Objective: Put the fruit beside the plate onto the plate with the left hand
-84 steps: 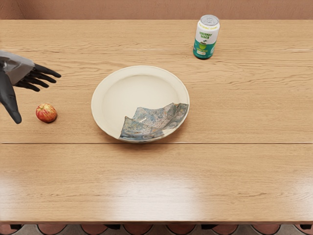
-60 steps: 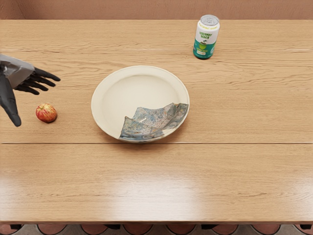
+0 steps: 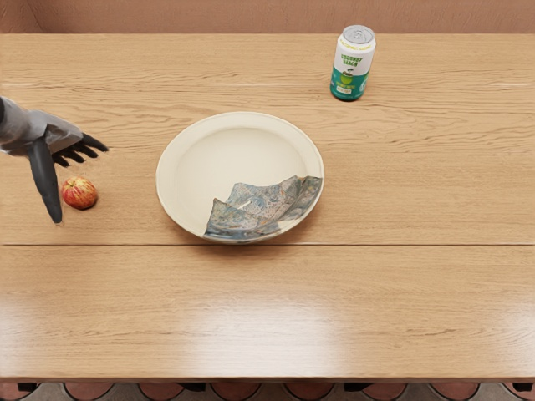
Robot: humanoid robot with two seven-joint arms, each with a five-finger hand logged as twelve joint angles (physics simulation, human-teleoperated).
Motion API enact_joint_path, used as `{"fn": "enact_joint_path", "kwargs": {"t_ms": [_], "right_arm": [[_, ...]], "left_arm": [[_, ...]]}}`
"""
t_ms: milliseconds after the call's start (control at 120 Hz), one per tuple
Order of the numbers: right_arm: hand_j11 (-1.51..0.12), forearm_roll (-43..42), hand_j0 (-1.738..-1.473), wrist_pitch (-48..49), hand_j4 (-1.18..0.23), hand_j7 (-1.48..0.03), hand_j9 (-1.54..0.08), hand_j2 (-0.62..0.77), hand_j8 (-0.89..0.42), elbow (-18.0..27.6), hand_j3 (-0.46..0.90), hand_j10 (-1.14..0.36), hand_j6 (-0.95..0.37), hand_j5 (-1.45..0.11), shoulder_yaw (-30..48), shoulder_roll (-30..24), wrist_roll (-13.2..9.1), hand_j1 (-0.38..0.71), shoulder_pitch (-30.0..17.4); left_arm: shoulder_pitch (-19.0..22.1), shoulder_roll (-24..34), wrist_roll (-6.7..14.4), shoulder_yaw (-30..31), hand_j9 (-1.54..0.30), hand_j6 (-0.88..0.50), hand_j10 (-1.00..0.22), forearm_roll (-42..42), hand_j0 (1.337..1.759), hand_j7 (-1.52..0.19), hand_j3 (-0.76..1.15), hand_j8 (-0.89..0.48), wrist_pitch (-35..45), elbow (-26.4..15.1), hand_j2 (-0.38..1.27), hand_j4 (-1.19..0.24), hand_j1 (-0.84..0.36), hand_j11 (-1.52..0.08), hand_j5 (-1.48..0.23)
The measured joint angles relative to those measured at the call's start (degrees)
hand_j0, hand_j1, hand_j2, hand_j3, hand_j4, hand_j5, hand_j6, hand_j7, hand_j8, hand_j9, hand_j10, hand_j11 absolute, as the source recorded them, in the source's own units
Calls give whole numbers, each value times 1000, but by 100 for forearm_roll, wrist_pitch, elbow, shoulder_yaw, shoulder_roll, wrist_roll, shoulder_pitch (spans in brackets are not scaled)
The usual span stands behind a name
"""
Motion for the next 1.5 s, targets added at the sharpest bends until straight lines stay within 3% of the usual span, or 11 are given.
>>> {"fn": "enact_joint_path", "kwargs": {"t_ms": [317,392,600,842,1500], "right_arm": [[-29,0,-1658,3,-22,-29,-29,-5,-22,2,0,-22,-22,-29,-1,0,0,-322,0],[-29,0,-1658,2,-22,-29,-29,-5,-22,2,0,-22,-22,-29,0,0,0,-322,0],[-29,0,-1658,3,-22,-29,-29,-5,-22,1,0,-22,-22,-29,0,0,0,-322,0],[-29,0,-1658,2,-22,-29,-29,-5,-22,2,0,-22,-22,-29,0,0,0,-322,0],[-29,0,-1658,2,-22,-29,-29,-5,-22,2,0,-22,-22,-29,0,0,0,-322,0]], "left_arm": [[206,-788,22,355,-6,-5,-5,-401,1658,-6,0,-5,1873,-77,1,-5,344,-6,-6],[465,-1116,38,392,-7,-6,-6,-463,1658,-7,0,-6,2280,-89,1,-6,342,-7,-7],[701,-1585,476,530,-64,-50,-49,-830,1658,-64,0,-50,3510,-99,10,-50,290,-64,-64],[1054,-1851,729,509,-200,-154,-154,-895,1658,-200,0,-154,3793,-105,31,-154,165,-200,-200],[1609,-2019,732,385,-248,-191,-191,-909,1658,-248,0,-191,4613,68,39,-191,121,-248,-248]]}}
